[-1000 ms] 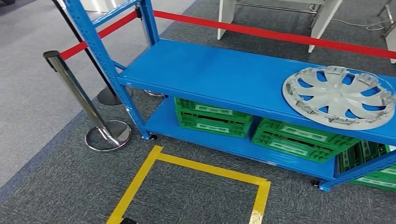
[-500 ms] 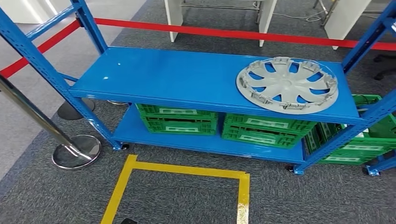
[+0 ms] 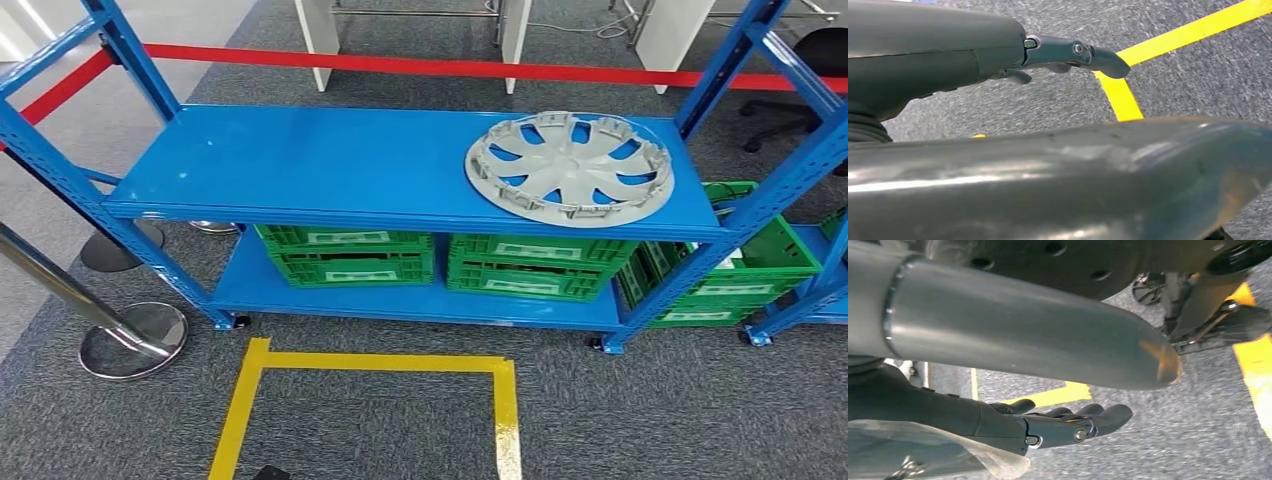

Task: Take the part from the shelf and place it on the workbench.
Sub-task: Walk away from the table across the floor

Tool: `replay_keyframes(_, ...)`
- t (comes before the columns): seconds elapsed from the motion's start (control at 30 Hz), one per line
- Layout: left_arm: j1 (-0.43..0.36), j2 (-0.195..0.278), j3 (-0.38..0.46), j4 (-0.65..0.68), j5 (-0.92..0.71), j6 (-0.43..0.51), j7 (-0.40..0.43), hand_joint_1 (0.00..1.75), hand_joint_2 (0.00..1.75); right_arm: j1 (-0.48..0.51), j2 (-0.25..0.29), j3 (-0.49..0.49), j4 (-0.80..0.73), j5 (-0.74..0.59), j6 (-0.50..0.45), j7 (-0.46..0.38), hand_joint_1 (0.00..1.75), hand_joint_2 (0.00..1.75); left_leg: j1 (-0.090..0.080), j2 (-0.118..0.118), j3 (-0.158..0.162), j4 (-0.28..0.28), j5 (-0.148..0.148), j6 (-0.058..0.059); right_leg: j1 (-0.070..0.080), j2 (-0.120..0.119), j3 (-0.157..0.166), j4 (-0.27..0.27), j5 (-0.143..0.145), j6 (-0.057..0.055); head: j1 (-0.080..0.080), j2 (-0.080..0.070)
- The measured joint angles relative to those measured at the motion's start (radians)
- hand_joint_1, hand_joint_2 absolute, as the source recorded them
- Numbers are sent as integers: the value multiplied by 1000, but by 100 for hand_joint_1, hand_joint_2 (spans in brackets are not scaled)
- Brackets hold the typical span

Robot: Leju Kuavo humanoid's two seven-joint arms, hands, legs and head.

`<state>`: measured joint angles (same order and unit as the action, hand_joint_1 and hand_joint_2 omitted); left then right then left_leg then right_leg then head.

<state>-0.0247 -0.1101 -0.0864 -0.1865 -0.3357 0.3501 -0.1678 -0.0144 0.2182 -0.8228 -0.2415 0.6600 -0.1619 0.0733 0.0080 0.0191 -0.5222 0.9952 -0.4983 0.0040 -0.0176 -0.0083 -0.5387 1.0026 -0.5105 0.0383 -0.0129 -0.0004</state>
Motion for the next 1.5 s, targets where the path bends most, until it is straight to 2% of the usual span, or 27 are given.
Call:
replay_keyframes(0.07,0,0,6,0,4,0,0,0,0,1,0,0,0,0,3,1,0,0,1,1,-1,1,1,-11,1,1,0,-1,2,-13,0,0)
replay_keyframes(0.13,-1,0,8,0,6,0,0,0,0,2,0,0,0,0,5,2,0,0,4,-2,-12,30,-23,-20,0,2,0,-4,6,-26,-1,0)
replay_keyframes(0.23,0,0,12,0,11,0,2,0,0,0,0,0,0,0,12,2,0,0,5,-6,-88,208,-119,-28,1,2,-1,-5,8,-39,-4,0)
replay_keyframes(0.27,1,0,13,0,12,0,3,0,0,1,0,0,0,0,13,2,0,0,5,-6,-114,266,-139,-29,2,3,-1,-5,8,-41,-4,0)
replay_keyframes(0.3,2,0,14,0,13,0,3,0,0,2,0,0,0,0,15,2,0,0,5,-6,-127,294,-140,-28,3,4,-1,-5,8,-41,-4,0)
replay_keyframes(0.33,3,0,14,0,13,0,3,0,0,2,0,0,0,0,16,2,0,0,4,-6,-121,281,-121,-26,5,6,0,-5,8,-41,-4,0)
replay_keyframes(0.4,3,0,15,0,13,0,3,0,0,2,0,0,0,0,18,2,0,0,3,-8,-66,160,-46,-16,7,10,3,-4,8,-41,-4,0)
replay_keyframes(0.47,1,0,18,0,13,0,3,0,0,1,0,0,0,0,19,2,0,0,-1,-11,-16,43,-3,-6,11,13,1,-1,7,-36,-3,0)
replay_keyframes(0.57,2,0,25,0,13,0,3,0,0,0,0,0,0,-1,19,2,0,0,-4,-13,-8,9,-1,3,12,13,-6,0,9,-20,-2,0)
replay_keyframes(0.63,3,0,27,0,13,1,4,0,0,1,0,0,0,-1,19,2,0,0,-1,-12,-9,3,5,13,9,13,-18,18,-6,-9,-2,0)
replay_keyframes(0.7,1,-1,28,0,13,0,4,0,0,1,0,0,0,-1,19,2,0,0,1,-10,-10,-2,10,22,8,12,-60,104,-60,-1,1,0)
replay_keyframes(0.77,0,-2,29,0,13,0,4,0,0,1,-1,0,0,-1,18,2,0,0,1,-7,-12,-2,10,24,7,11,-123,239,-122,4,3,0)
replay_keyframes(0.8,1,-2,29,0,13,0,4,0,0,1,-1,0,0,-1,19,2,0,0,1,-5,-12,-2,10,24,6,11,-145,286,-135,6,2,0)
replay_keyframes(0.83,1,-2,29,0,13,-1,4,0,0,3,-1,0,0,-1,19,2,0,0,1,-5,-12,-1,10,24,5,11,-151,300,-131,8,3,0)
replay_keyframes(0.87,1,-2,30,0,14,-1,4,0,0,3,-2,-1,0,-1,20,2,0,0,2,-4,-11,-1,10,23,3,10,-138,274,-106,8,2,0)
replay_keyframes(0.93,1,-2,30,0,14,-3,4,0,0,2,-4,-1,0,-1,22,2,0,0,3,-4,-9,1,7,18,-1,7,-67,137,-37,10,3,0)
replay_keyframes(1.0,0,-2,31,0,15,-4,3,0,0,-1,-4,-1,0,-2,24,1,0,0,0,-5,-10,8,4,6,-2,6,-11,28,-7,6,3,0)
replay_keyframes(1.1,0,-1,32,0,17,-3,3,0,0,1,-4,-1,0,-3,25,1,0,0,-2,-5,-14,12,4,-9,2,8,0,11,-8,-15,-1,0)
replay_keyframes(1.17,0,-1,32,0,17,-3,3,0,0,3,-5,-2,0,-3,26,1,0,0,1,-6,-24,37,-16,-17,2,8,0,10,-6,-28,-3,0)
replay_keyframes(1.2,0,-1,32,0,18,-3,3,0,0,2,-5,-2,0,-3,27,1,0,0,2,-6,-40,76,-42,-20,1,7,0,9,-5,-33,-4,0)
replay_keyframes(1.27,0,-1,32,0,19,-4,3,0,0,1,-5,-2,0,-3,28,2,0,0,2,-7,-99,210,-108,-24,4,7,-1,9,-6,-40,-6,0)
replay_keyframes(1.3,1,-1,33,0,20,-5,3,0,0,1,-5,-2,0,-3,29,2,0,0,2,-7,-127,272,-129,-24,6,7,0,9,-7,-42,-6,0)
replay_keyframes(1.33,2,-1,33,0,21,-6,3,0,0,1,-5,-3,0,-3,31,2,0,0,2,-7,-144,307,-133,-22,9,8,1,9,-8,-44,-6,0)
replay_keyframes(1.37,3,-1,33,0,22,-7,3,0,0,2,-5,-3,0,-3,32,2,0,0,1,-7,-142,301,-115,-17,12,8,2,9,-8,-45,-6,0)
replay_keyframes(1.4,3,-1,33,0,23,-8,3,0,0,2,-5,-4,0,-3,34,2,0,0,-1,-8,-123,256,-81,-11,15,10,5,9,-9,-46,-6,0)
replay_keyframes(1.43,3,0,33,0,24,-8,3,0,0,2,-4,-5,0,-3,35,2,0,0,-4,-9,-93,187,-41,-1,16,11,7,9,-11,-47,-6,0)
replay_keyframes(1.5,1,2,33,0,25,-8,3,0,0,0,-4,-6,1,-3,37,2,0,0,-12,-11,-41,66,3,18,20,12,7,10,-14,-44,-5,0)
